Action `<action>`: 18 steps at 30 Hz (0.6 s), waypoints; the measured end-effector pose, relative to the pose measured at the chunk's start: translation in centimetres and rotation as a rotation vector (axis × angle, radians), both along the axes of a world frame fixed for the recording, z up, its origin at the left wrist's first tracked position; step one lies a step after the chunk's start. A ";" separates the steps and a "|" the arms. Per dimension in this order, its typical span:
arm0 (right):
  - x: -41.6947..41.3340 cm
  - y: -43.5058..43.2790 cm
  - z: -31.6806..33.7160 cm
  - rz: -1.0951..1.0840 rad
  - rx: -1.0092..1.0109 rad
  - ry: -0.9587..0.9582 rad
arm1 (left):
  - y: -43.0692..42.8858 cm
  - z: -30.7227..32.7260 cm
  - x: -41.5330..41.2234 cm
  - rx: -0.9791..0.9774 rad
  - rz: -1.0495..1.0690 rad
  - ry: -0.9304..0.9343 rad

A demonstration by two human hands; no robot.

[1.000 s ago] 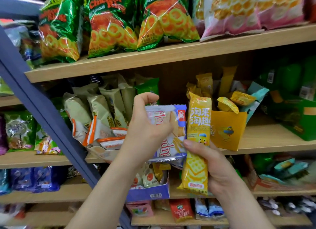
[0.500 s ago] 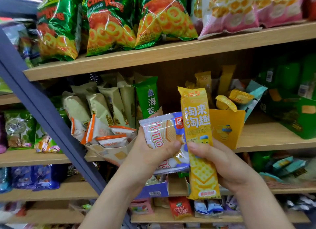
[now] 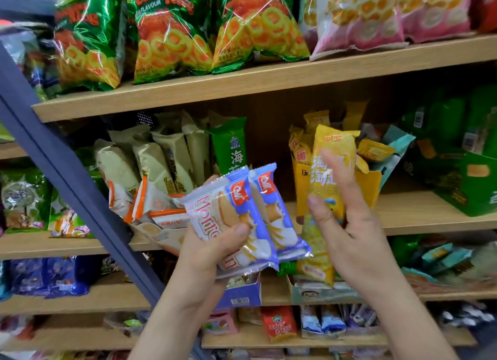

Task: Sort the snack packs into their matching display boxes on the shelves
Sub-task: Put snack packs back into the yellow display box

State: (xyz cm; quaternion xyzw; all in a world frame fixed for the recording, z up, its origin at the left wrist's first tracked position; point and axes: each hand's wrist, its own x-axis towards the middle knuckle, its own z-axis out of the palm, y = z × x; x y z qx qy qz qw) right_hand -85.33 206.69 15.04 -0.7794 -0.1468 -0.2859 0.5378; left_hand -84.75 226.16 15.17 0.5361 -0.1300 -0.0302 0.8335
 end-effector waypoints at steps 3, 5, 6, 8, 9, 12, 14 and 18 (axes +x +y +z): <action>-0.4 0.0 -0.5 -0.084 -0.025 0.046 | -0.2 -0.6 -0.4 -0.006 -0.052 0.031; 0.5 -0.2 -0.9 -0.013 0.055 0.258 | -0.4 -0.7 -0.6 0.014 -0.035 -0.001; 1.4 -0.2 -1.0 0.039 0.046 0.408 | -0.5 -0.7 -0.7 0.046 -0.028 -0.020; 0.5 -1.2 -2.3 0.335 -0.001 0.499 | -0.9 -0.7 -0.8 0.120 -0.009 -0.053; 0.0 -1.6 -3.0 0.413 0.001 0.474 | -1.2 -0.8 -0.7 0.147 -0.019 -0.072; -1.1 -1.0 -1.8 0.435 -0.029 0.514 | -1.9 -0.5 -1.1 0.286 -0.055 -0.159; -1.8 -0.3 -0.9 0.489 0.070 0.551 | -2.3 0.3 -2.1 0.328 -0.124 -0.174; -2.1 -0.3 -1.0 0.627 0.231 0.557 | -0.8 -1.4 -1.3 0.537 -0.217 -0.066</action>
